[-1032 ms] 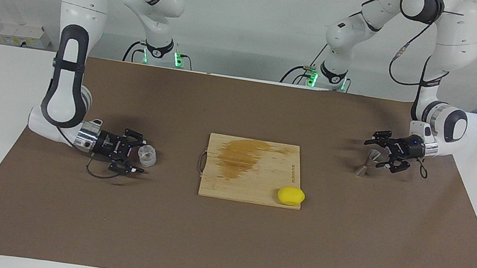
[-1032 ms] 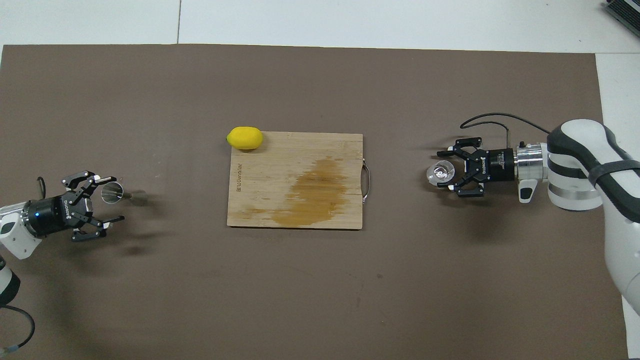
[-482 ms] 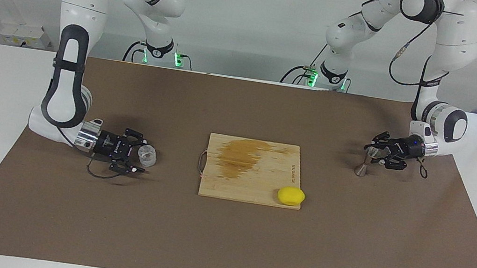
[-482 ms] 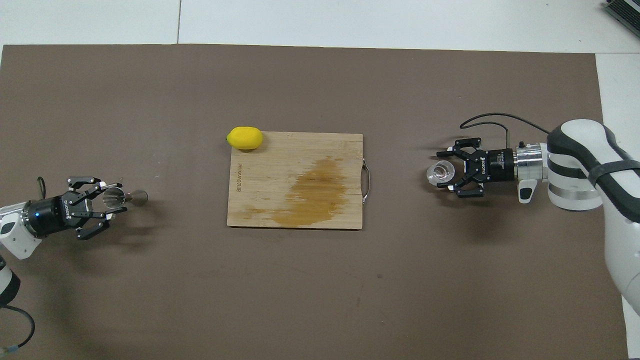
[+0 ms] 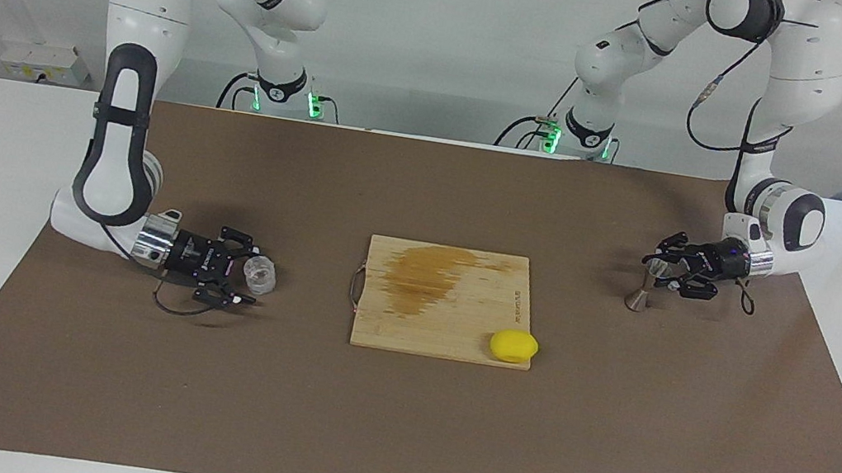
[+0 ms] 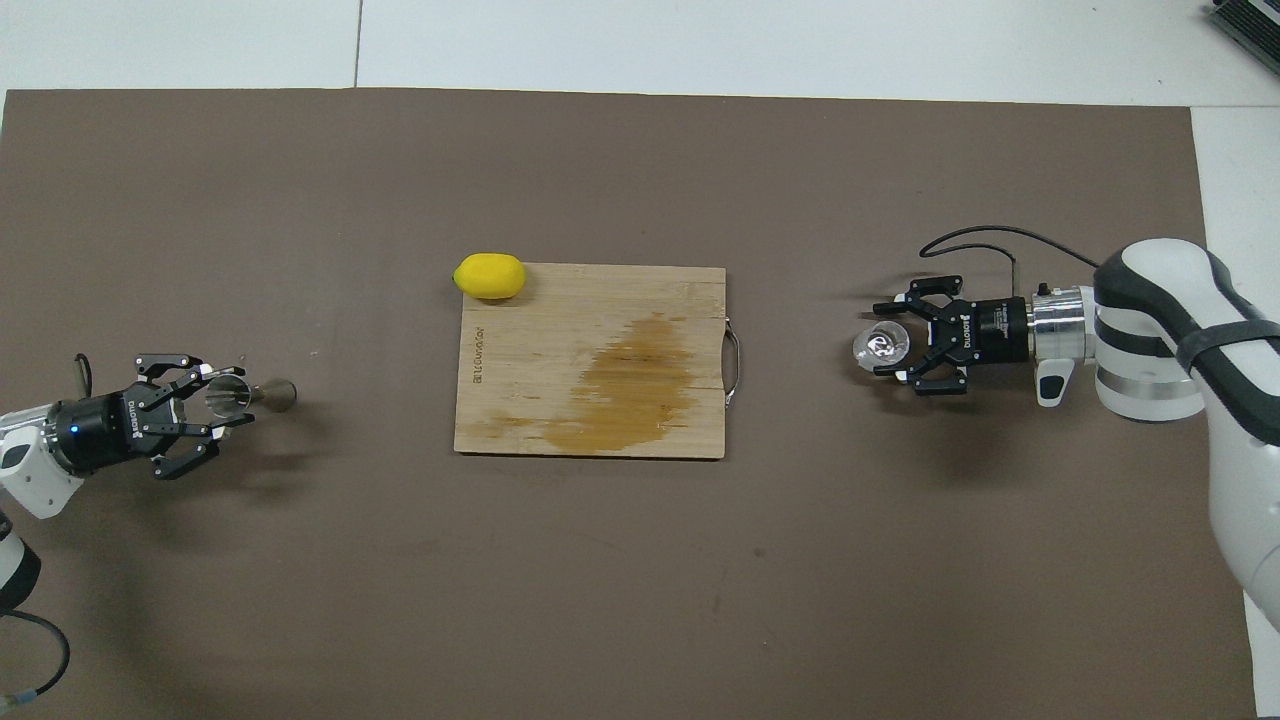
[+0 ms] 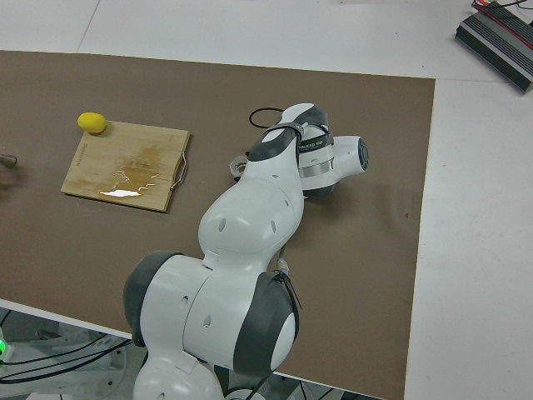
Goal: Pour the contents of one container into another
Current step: 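Close the right gripper on the glass while the left gripper grasps the metal cup, then carry the metal cup onto the board while the right gripper lifts the glass, then set the metal cup on the board while the right gripper brings the glass over, then withdraw the left gripper while the right gripper tilts the glass over the cup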
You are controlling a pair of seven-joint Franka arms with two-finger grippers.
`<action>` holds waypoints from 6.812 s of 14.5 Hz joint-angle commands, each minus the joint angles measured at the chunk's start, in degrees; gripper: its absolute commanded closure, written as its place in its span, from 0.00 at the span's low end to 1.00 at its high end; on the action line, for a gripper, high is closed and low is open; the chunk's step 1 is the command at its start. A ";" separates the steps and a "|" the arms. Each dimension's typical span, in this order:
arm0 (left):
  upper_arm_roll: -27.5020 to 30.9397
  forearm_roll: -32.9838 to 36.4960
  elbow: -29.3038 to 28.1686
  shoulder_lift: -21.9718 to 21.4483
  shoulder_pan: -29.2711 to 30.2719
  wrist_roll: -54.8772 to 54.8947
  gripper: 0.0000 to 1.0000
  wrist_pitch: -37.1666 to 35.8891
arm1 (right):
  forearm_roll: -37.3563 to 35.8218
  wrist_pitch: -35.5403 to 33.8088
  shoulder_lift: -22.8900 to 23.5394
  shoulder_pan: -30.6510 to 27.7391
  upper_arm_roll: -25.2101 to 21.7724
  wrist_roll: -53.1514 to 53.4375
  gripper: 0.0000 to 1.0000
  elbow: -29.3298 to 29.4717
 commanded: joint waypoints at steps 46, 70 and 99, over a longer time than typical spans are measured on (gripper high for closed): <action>-0.31 -58.73 -6.12 -6.30 -55.39 9.12 0.55 32.10 | -7.96 1.59 -18.89 15.08 0.00 9.90 1.00 -0.13; -0.04 -59.45 -6.20 -5.14 -54.97 8.77 0.00 32.19 | -21.75 8.10 -17.40 27.48 0.00 20.80 1.00 4.96; 0.48 2.48 -8.77 -16.38 -14.72 -1.67 0.00 12.50 | -38.54 12.31 -12.74 34.25 0.00 42.51 1.00 13.22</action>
